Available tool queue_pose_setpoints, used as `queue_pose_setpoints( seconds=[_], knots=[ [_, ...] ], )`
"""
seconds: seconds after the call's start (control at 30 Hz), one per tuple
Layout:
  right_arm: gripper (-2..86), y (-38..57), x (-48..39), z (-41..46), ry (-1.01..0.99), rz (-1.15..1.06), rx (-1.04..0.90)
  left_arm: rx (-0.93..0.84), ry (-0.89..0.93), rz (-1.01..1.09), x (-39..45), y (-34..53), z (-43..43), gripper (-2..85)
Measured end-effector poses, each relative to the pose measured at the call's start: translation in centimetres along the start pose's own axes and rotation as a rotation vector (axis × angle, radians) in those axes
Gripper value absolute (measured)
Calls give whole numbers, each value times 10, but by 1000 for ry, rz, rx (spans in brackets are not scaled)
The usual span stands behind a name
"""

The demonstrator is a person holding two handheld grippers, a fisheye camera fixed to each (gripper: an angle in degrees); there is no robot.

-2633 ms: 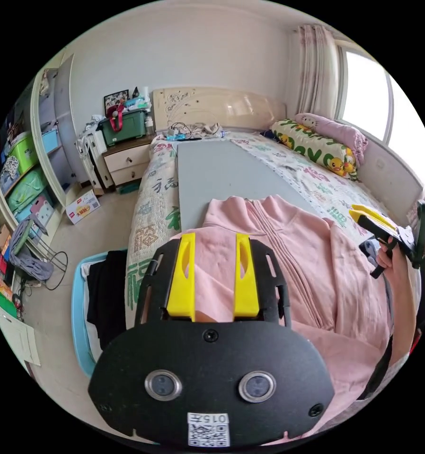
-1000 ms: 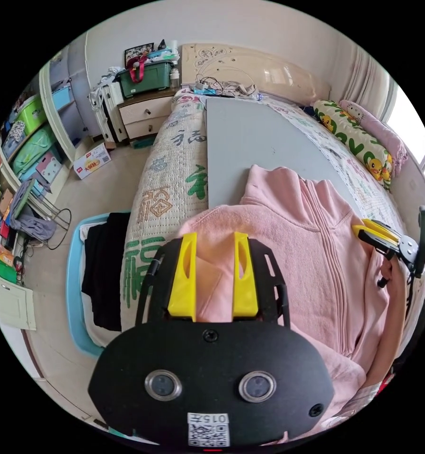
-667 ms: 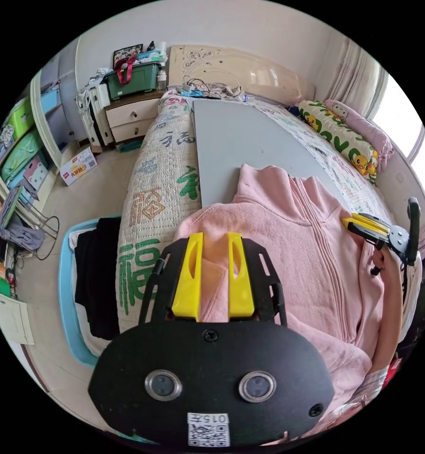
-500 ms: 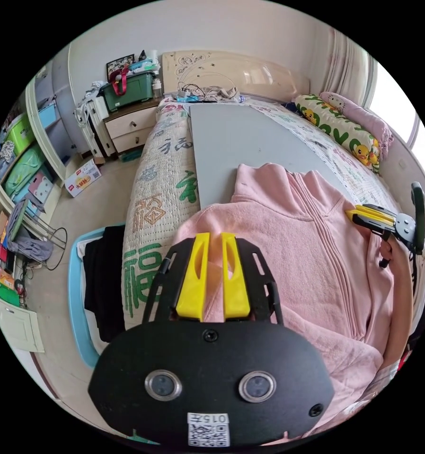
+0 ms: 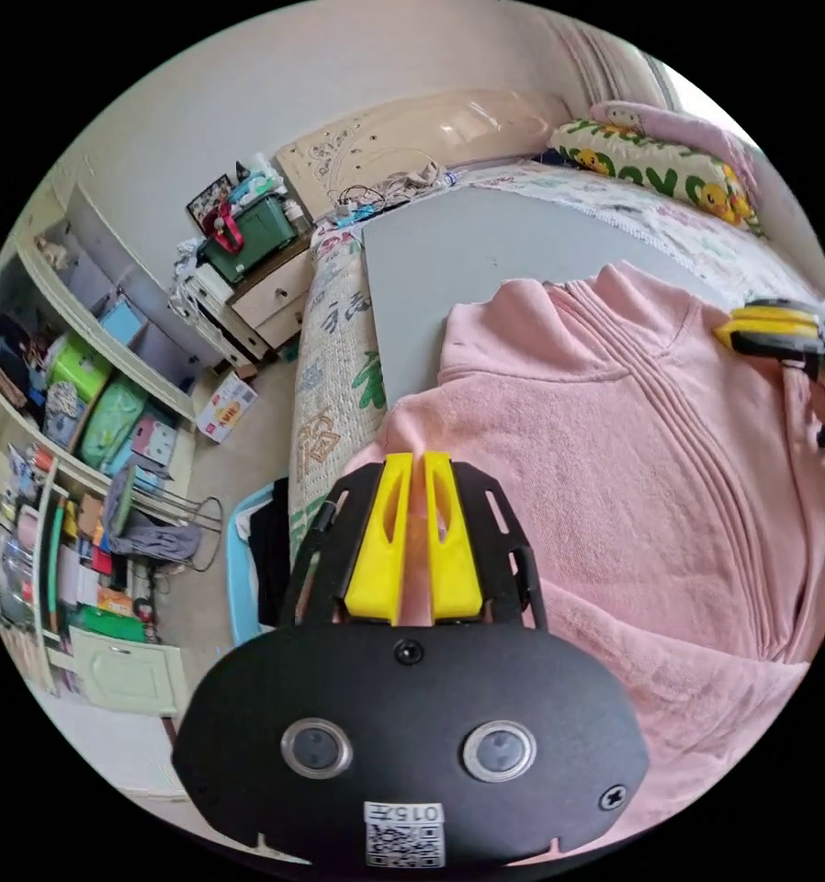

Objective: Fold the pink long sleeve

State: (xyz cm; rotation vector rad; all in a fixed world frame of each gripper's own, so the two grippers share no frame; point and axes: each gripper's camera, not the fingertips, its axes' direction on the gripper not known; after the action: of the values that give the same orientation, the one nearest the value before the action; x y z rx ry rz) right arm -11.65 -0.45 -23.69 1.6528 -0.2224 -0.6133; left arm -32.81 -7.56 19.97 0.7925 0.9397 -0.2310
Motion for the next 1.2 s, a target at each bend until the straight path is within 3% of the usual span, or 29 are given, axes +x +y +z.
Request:
queue_pose_setpoints(
  seconds=[0.27,0.37,0.83,1.2],
  knots=[
    [51,3,-17,5,47,-26,2,-30,-712,448,210,-54,-103,11],
    [51,4,-23,7,63,-33,2,-18,-884,550,255,-65,-135,11],
    [55,1,-46,14,112,-68,3,-29,-1110,629,341,-135,-292,6],
    [54,-5,-53,16,114,-69,5,144,-1269,614,365,-154,-388,2]
  ],
)
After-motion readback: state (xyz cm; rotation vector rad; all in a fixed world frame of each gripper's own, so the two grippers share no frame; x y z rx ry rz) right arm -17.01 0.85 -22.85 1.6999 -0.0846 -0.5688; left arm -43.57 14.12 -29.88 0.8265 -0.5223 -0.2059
